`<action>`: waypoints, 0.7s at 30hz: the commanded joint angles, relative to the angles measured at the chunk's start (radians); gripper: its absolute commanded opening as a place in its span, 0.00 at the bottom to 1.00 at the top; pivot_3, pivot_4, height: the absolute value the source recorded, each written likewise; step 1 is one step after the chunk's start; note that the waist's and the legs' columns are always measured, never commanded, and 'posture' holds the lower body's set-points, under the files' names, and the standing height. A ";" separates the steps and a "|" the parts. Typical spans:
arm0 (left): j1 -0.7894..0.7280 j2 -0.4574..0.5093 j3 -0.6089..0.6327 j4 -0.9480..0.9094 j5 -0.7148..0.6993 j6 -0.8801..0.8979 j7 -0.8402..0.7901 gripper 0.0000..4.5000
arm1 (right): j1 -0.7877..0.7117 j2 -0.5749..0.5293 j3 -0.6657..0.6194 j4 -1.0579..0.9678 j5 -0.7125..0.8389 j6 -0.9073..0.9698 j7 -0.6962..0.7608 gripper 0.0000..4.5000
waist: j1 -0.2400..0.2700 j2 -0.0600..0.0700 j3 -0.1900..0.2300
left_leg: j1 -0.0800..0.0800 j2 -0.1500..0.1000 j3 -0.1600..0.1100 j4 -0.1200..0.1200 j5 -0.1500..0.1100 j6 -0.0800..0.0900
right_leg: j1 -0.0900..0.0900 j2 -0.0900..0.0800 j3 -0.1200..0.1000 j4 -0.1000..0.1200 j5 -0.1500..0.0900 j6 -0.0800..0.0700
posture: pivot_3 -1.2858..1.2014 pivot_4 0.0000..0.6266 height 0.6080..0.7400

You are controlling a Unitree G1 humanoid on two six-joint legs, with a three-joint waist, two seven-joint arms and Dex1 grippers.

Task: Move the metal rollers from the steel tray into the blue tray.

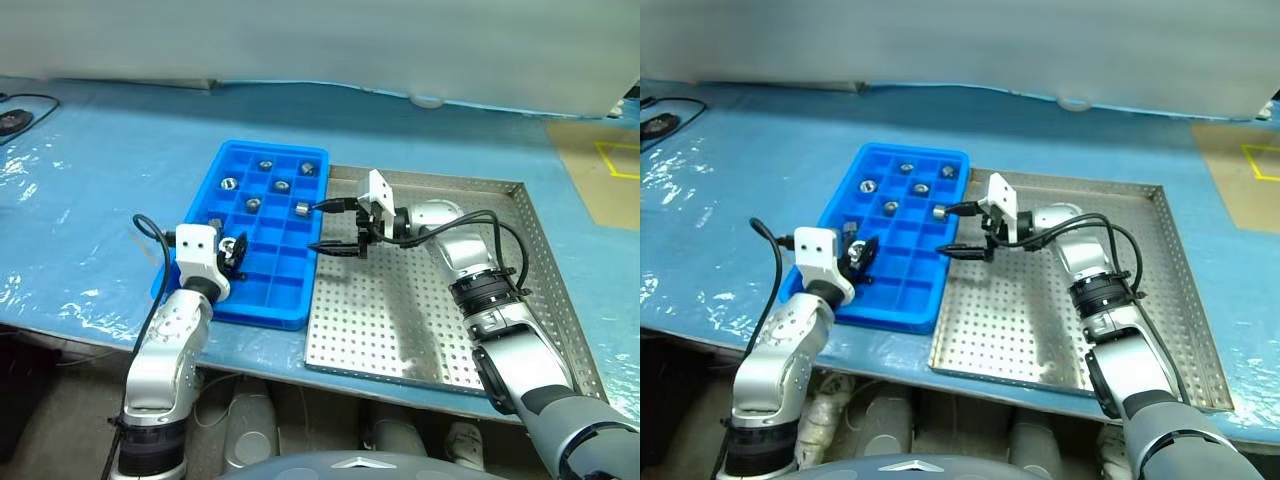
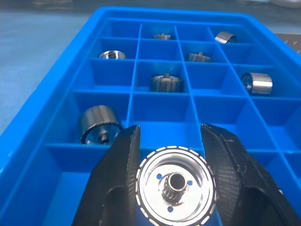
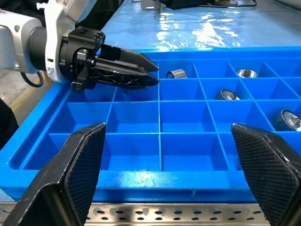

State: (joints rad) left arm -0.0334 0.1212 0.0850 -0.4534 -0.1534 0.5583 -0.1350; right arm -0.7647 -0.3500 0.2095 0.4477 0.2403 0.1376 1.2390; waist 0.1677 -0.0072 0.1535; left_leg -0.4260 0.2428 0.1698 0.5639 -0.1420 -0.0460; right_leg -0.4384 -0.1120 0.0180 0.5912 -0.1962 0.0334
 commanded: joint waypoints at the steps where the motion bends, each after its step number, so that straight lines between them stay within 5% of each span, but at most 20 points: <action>1: -0.005 0.007 0.002 -0.053 0.000 0.015 0.016 0.37 | -0.005 0.011 -0.012 -0.010 0.004 -0.022 0.004 1.00 | 0.008 0.000 0.000 | 0.000 0.000 0.000 0.000 0.000 0.000 | 0.000 0.000 0.000 0.000 0.000 0.000 | 0.67 0.24 1.00; 4: -0.013 0.012 -0.007 -0.036 -0.008 0.019 0.007 0.37 | -0.005 0.013 -0.014 -0.009 0.001 -0.024 0.003 1.00 | 0.014 0.000 0.000 | 0.000 0.000 -0.001 0.000 0.000 -0.001 | 0.000 0.000 0.000 0.001 0.000 0.000 | 0.67 0.24 1.00; 12: -0.060 0.016 -0.016 -0.012 -0.047 0.016 -0.030 0.93 | 0.003 -0.002 -0.026 -0.018 -0.001 -0.022 -0.007 1.00 | 0.015 0.000 0.000 | -0.001 0.000 -0.002 0.000 0.001 -0.001 | 0.000 0.000 -0.001 0.001 0.000 0.000 | 0.66 0.24 1.00; 21: -0.213 0.121 -0.087 0.104 -0.106 -0.049 -0.268 0.93 | 0.091 -0.071 -0.068 -0.142 0.014 0.031 -0.067 1.00 | 0.010 0.000 0.000 | 0.000 0.000 -0.002 0.001 0.002 -0.002 | 0.000 0.000 -0.001 0.002 0.000 0.000 | 0.59 0.24 1.00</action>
State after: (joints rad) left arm -0.2237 0.2303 0.0236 -0.3523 -0.2395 0.5469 -0.3418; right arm -0.6788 -0.4045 0.1782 0.3699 0.2353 0.1590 1.1873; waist 0.1780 -0.0072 0.1535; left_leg -0.4262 0.2424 0.1677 0.5653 -0.1399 -0.0481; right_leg -0.4383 -0.1117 0.0173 0.5938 -0.1958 0.0331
